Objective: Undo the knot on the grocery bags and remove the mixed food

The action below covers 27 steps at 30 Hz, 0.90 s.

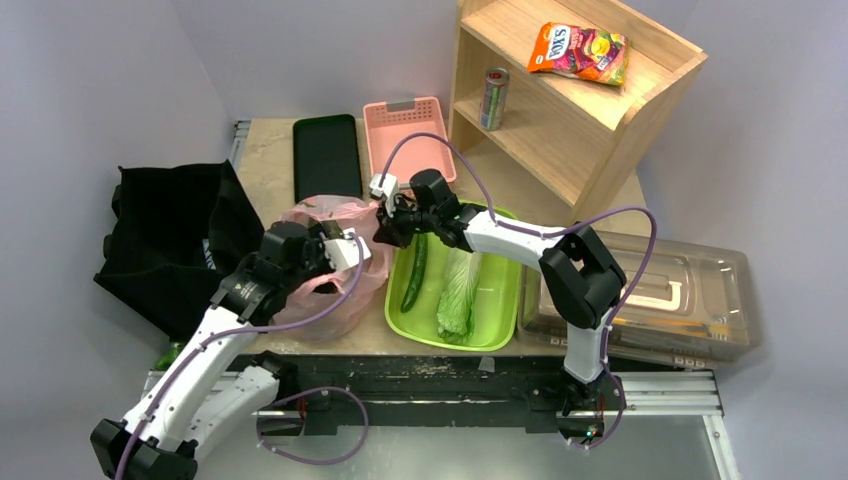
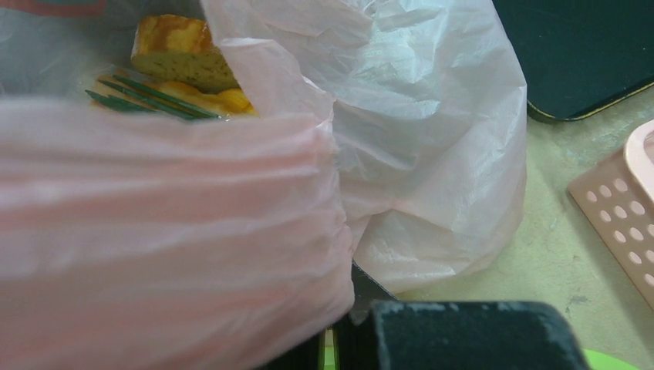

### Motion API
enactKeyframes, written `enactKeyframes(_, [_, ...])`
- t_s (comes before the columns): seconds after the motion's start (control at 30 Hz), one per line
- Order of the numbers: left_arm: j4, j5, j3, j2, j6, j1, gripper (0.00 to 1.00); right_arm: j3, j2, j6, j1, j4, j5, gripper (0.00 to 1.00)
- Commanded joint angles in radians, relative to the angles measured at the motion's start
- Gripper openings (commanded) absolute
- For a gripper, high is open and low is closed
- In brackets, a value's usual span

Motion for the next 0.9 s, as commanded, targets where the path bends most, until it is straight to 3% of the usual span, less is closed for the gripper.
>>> enactKeyframes(0.0, [0.019,0.233,0.051,-0.048,-0.002,0.059,0.72,0.023,-0.04,0.028,-0.001,0.07,0.021,0.0])
enactKeyframes(0.1, [-0.126,0.497,-0.021,-0.171,0.305,0.052,0.75,0.076,-0.023,0.072,-0.001,0.082,0.024,0.0])
enactKeyframes(0.13, [-0.152,0.515,-0.059,-0.215,0.397,0.037,0.79,0.099,-0.015,0.087,-0.001,0.085,0.024,0.0])
enactKeyframes(0.2, [-0.149,0.383,-0.115,-0.245,0.462,-0.039,0.88,0.148,0.0,0.119,-0.001,0.09,0.015,0.0])
enactKeyframes(0.3, [-0.035,-0.003,-0.064,-0.107,0.271,-0.147,0.86,0.187,0.0,0.138,-0.001,0.091,0.016,0.0])
enactKeyframes(0.4, [-0.075,-0.171,0.113,0.112,0.025,-0.125,0.81,0.179,-0.014,0.162,-0.001,0.095,0.01,0.0])
enactKeyframes(0.47, [-0.104,-0.183,0.187,0.184,-0.112,-0.09,0.81,0.164,-0.027,0.164,0.001,0.095,0.001,0.0])
enactKeyframes(0.57, [-0.093,-0.206,0.179,0.203,-0.211,-0.066,0.84,0.142,-0.043,0.157,0.0,0.089,-0.004,0.0])
enactKeyframes(0.73, [-0.006,-0.274,0.064,0.105,-0.206,-0.03,0.92,0.116,-0.065,0.137,-0.003,0.073,-0.008,0.0])
enactKeyframes(0.87, [-0.07,-0.276,0.05,0.078,-0.207,0.078,0.94,0.11,-0.07,0.122,-0.022,0.06,-0.011,0.0])
